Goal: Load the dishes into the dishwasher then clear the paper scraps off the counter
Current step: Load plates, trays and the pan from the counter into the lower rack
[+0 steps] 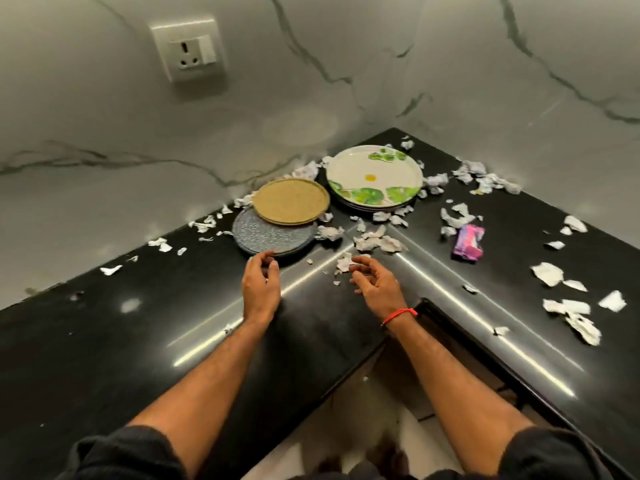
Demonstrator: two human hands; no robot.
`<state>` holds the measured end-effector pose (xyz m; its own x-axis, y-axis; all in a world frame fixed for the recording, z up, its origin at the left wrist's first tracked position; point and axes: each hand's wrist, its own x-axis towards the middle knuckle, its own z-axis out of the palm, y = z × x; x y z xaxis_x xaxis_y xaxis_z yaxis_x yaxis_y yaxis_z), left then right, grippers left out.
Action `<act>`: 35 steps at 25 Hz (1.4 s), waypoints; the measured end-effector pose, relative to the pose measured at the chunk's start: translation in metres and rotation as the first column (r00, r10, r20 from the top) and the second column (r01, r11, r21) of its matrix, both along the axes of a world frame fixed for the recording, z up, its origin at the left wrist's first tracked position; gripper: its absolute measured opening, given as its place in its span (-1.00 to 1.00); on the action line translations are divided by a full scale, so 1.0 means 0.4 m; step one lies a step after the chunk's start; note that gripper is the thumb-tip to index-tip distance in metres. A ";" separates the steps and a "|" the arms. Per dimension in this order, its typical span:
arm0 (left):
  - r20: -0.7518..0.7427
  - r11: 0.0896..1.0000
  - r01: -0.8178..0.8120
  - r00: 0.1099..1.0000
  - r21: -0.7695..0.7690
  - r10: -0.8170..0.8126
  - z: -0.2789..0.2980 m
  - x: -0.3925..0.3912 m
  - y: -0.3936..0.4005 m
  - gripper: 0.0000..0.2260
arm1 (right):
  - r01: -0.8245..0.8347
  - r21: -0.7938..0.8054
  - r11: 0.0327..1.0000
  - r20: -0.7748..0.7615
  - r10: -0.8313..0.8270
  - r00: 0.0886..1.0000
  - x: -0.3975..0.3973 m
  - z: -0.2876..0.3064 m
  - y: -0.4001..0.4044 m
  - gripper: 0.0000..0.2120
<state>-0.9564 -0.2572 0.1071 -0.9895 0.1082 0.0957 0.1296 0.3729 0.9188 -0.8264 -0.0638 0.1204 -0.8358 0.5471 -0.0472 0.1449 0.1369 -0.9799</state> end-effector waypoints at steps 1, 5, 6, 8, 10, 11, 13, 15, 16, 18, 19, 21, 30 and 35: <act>0.049 0.999 -0.037 0.998 -0.016 0.038 -0.008 -0.024 -0.011 -0.78 | -0.021 -0.025 0.999 0.011 0.021 1.000 -0.032 -0.006 -0.007 -0.73; 0.243 0.982 -0.181 0.952 -0.049 0.188 -0.095 -0.146 -0.031 -0.59 | -0.116 -0.049 0.992 0.054 0.118 0.992 -0.143 -0.024 -0.017 -0.75; 0.253 0.977 -0.204 0.944 -0.054 0.211 -0.126 -0.184 -0.025 -0.62 | -0.145 -0.040 0.989 0.068 0.148 0.987 -0.171 -0.026 -0.011 -0.75; 0.225 0.977 -0.199 0.951 -0.075 0.210 -0.081 -0.209 0.006 -0.70 | -0.188 -0.032 0.982 0.078 0.190 0.979 -0.224 -0.020 0.008 -0.75; 0.233 0.986 -0.157 0.959 -0.049 0.164 -0.006 -0.232 0.066 -0.72 | -0.194 -0.028 0.981 0.071 0.196 0.978 -0.265 -0.012 0.039 -0.76; 0.272 0.989 -0.144 0.951 -0.041 0.150 0.016 -0.253 0.100 -0.71 | -0.198 -0.025 0.980 0.066 0.199 0.978 -0.277 -0.009 0.055 -0.75; 0.410 0.984 -0.179 0.898 0.007 0.161 0.037 -0.304 0.171 -0.67 | -0.210 -0.017 0.978 0.076 0.210 0.975 -0.294 -0.007 0.094 -0.75; 0.568 0.952 -0.287 0.803 0.106 0.179 0.043 -0.354 0.230 -0.64 | -0.200 -0.012 0.980 0.084 0.201 0.976 -0.303 -0.013 0.140 -0.76; 0.616 0.927 -0.347 0.764 0.143 0.191 0.043 -0.379 0.250 -0.62 | -0.192 -0.017 0.981 0.081 0.193 0.978 -0.305 -0.016 0.163 -0.75; 0.690 0.895 -0.414 0.697 0.165 0.195 0.049 -0.409 0.272 -0.58 | -0.174 -0.036 0.984 0.084 0.177 0.981 -0.305 -0.021 0.204 -0.75; 0.706 0.890 -0.425 0.680 0.164 0.195 0.049 -0.415 0.278 -0.58 | -0.164 -0.051 0.985 0.088 0.168 0.982 -0.302 -0.022 0.217 -0.76; 0.666 0.888 -0.423 0.717 0.180 0.207 0.051 -0.408 0.291 -0.60 | -0.143 -0.094 0.985 0.084 0.151 0.985 -0.296 -0.021 0.235 -0.76; 0.474 0.949 -0.299 0.853 0.103 0.218 0.112 -0.284 0.212 -0.80 | -0.004 -0.251 0.968 -0.024 -0.002 1.000 -0.221 -0.001 0.215 -0.56; 0.609 0.966 0.038 0.770 0.256 -0.192 0.161 -0.150 0.242 -0.87 | 0.217 -0.217 0.952 0.019 -0.219 0.976 -0.030 0.016 0.197 -0.56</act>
<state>-1.0165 -0.1602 0.1715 -0.8184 0.2775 -0.5032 -0.4718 0.1753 0.8641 -0.8386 0.0151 0.1270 -0.6979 0.6931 -0.1805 0.1424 -0.1127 -0.9834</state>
